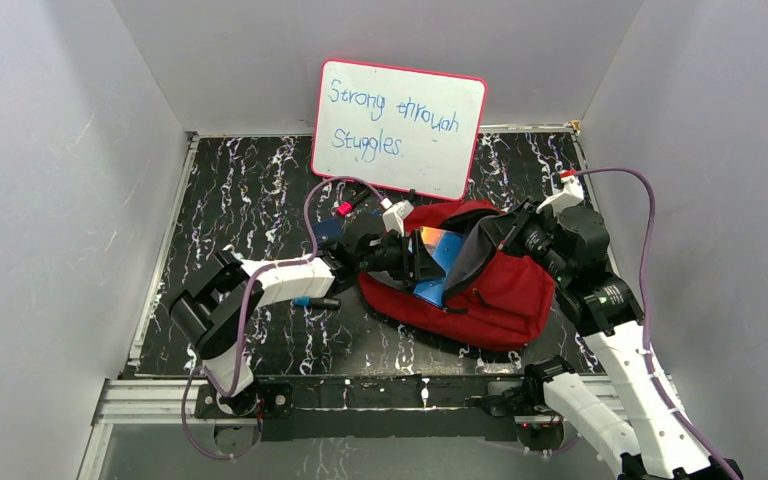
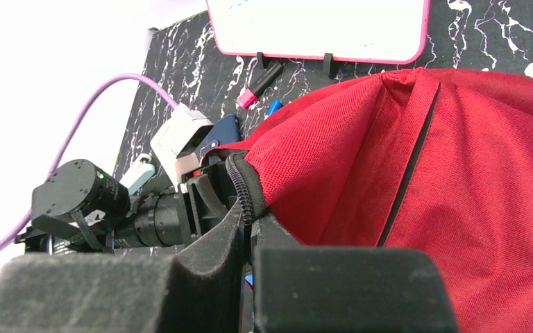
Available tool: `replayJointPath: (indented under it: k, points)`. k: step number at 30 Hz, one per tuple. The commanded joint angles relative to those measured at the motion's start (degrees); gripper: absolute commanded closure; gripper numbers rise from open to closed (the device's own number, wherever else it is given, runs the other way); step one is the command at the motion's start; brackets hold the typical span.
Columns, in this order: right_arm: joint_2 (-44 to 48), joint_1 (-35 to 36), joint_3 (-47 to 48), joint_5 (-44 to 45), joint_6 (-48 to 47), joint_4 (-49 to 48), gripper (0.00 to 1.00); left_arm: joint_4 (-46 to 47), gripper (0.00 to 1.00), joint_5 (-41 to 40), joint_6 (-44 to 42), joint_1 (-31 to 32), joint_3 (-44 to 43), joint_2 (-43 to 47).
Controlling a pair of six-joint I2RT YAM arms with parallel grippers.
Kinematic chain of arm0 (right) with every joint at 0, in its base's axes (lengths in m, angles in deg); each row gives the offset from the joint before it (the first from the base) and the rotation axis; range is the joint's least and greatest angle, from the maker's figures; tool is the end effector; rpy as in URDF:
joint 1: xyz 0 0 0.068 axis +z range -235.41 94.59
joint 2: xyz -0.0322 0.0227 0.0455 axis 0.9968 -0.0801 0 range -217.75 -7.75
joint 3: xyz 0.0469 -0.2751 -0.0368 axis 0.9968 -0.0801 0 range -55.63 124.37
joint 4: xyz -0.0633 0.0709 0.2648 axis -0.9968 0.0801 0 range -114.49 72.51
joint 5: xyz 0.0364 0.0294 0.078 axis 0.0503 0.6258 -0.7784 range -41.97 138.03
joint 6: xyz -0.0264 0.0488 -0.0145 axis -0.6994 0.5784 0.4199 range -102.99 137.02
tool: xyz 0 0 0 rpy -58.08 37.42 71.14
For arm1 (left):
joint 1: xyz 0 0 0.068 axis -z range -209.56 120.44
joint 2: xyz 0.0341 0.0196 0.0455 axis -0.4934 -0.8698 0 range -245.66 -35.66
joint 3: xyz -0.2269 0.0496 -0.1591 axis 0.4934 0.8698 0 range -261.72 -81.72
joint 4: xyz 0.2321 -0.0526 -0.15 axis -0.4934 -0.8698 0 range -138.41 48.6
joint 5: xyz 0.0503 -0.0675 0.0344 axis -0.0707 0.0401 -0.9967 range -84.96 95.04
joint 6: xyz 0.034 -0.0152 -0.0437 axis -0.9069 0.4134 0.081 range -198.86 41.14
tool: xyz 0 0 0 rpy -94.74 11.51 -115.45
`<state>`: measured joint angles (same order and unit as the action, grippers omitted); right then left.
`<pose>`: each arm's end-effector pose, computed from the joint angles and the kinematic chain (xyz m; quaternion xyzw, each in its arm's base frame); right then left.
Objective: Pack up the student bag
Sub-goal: Place the files in the student bag.
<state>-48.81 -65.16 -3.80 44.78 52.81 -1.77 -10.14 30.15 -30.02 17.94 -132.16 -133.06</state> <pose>0.1648 0.0633 0.3777 0.0874 0.7718 0.3151 0.5453 0.2489 -0.2973 0.2007 0.1222 0.7795 -0.5548 0.2640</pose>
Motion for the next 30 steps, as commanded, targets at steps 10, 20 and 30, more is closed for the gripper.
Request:
replayJointPath:
  k: [10,20,30]
  points:
    - [0.5,-0.1,2.0,1.7,-1.2,-2.4,0.98,-25.2,0.24,-10.4,-14.7,-7.7,-6.8,16.0]
    - [0.8,-0.1,2.5,2.4,-1.8,-1.5,0.98,-43.7,0.22,-33.2,-35.6,-9.2,-8.9,18.1]
    - [1.1,-0.1,2.2,2.4,-1.9,-1.3,0.98,-42.7,0.2,-38.0,-45.7,-9.3,-12.7,9.5]
